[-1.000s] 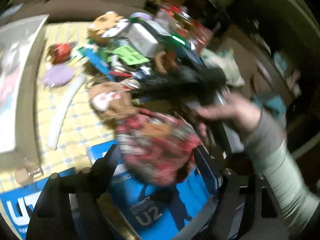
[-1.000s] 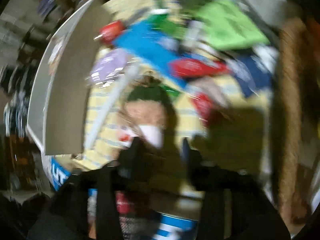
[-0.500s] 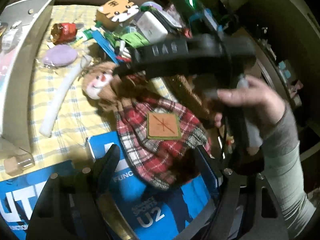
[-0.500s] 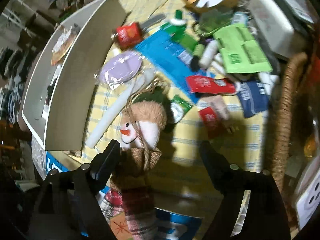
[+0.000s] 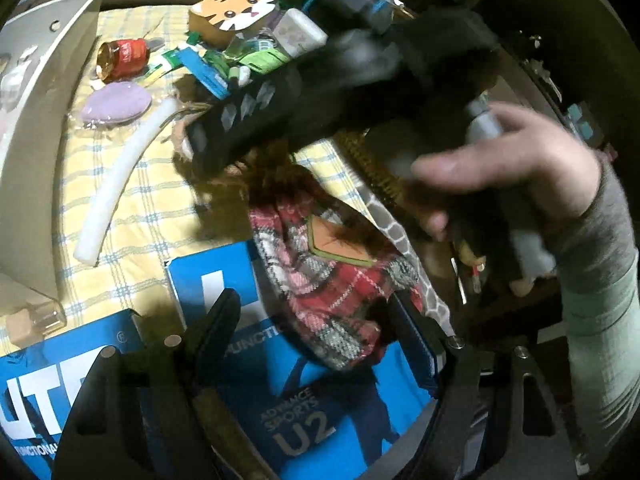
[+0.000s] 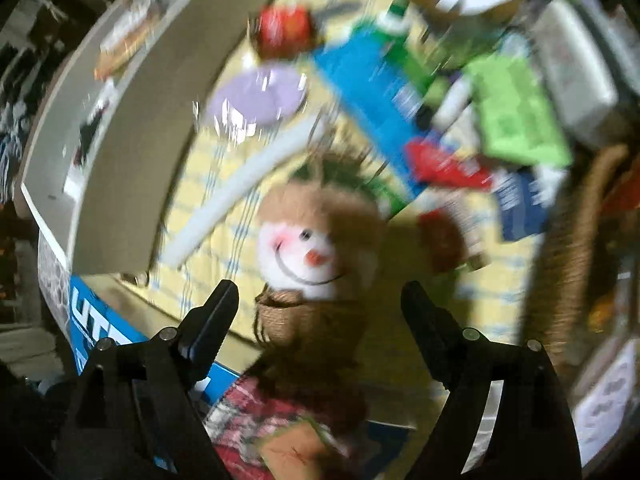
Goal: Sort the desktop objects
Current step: 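Carry the snowman doll with both grippers over the white box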
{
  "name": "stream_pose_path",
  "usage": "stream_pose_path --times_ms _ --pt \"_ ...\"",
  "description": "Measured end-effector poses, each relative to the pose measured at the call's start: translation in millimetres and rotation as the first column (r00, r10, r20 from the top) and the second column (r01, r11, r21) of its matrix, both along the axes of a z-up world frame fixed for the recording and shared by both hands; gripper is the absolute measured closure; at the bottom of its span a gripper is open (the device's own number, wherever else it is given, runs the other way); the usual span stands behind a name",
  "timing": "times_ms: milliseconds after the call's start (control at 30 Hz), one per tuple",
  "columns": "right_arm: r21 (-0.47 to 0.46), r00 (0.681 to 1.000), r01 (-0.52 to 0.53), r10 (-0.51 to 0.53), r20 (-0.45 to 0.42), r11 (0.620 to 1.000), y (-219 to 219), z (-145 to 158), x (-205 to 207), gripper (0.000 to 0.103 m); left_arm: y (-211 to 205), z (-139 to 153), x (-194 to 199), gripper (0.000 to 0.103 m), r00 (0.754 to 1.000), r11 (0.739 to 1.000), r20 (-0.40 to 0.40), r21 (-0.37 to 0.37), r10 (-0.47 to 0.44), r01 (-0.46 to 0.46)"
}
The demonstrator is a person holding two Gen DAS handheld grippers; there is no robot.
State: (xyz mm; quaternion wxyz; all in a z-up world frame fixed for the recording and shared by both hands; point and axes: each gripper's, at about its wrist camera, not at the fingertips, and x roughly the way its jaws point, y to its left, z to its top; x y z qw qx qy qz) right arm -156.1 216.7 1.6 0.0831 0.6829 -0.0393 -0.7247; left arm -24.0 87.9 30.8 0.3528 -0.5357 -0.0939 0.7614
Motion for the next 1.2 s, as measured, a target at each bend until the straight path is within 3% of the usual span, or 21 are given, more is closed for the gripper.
stream_pose_path --times_ms 67,133,233,333,500,567,600,667,733,800,1033,1200 --pt "0.012 0.999 0.005 -0.006 0.034 1.000 -1 -15 0 0.024 -2 -2 -1 0.025 1.000 1.000 0.008 0.002 0.004 -0.004" --pt "-0.017 1.000 0.011 -0.010 0.024 1.000 0 -18 2 0.057 -4 -4 -2 0.025 1.000 1.000 0.019 0.004 0.006 -0.006" --pt "-0.105 0.998 0.036 -0.040 -0.038 0.994 10 -3 8 0.058 -4 -6 -3 0.025 1.000 1.000 0.025 0.002 0.001 -0.001" --pt "-0.232 0.987 0.063 -0.095 -0.129 0.971 24 33 21 0.058 -6 -6 -3 0.025 1.000 1.000 0.025 0.013 0.006 -0.006" --pt "-0.358 0.947 0.068 -0.173 -0.270 0.931 36 97 47 0.058 -17 5 -7 0.027 1.000 0.994 0.002 0.108 0.020 -0.020" --pt "-0.401 0.928 0.064 -0.202 -0.312 0.914 36 125 55 0.058 -22 17 -6 0.037 0.999 0.990 -0.030 0.136 0.033 -0.028" --pt "-0.407 0.922 0.060 -0.207 -0.328 0.911 33 134 56 0.058 -25 25 -6 0.046 0.998 0.989 -0.057 0.146 0.039 -0.030" --pt "-0.405 0.906 0.048 -0.211 -0.368 0.913 25 154 60 0.058 -33 40 -5 0.053 0.991 0.989 -0.115 0.143 0.066 -0.049" --pt "-0.402 0.891 0.034 -0.210 -0.402 0.915 14 173 59 0.058 -45 49 -9 0.070 0.984 0.985 -0.144 0.153 0.100 -0.077" --pt "-0.393 0.873 0.026 -0.212 -0.438 0.919 -1 193 52 0.058 -66 57 -16 0.070 0.978 0.976 -0.149 0.181 0.146 -0.119" --pt "-0.458 0.868 0.025 -0.247 -0.431 0.889 -62 206 3 0.058 -144 74 -37 0.070 0.953 0.950 -0.151 0.215 0.262 -0.227" --pt "-0.471 0.888 0.047 -0.253 -0.385 0.881 -112 182 -43 0.058 -202 49 -63 0.070 0.931 0.919 -0.083 0.211 0.356 -0.332"
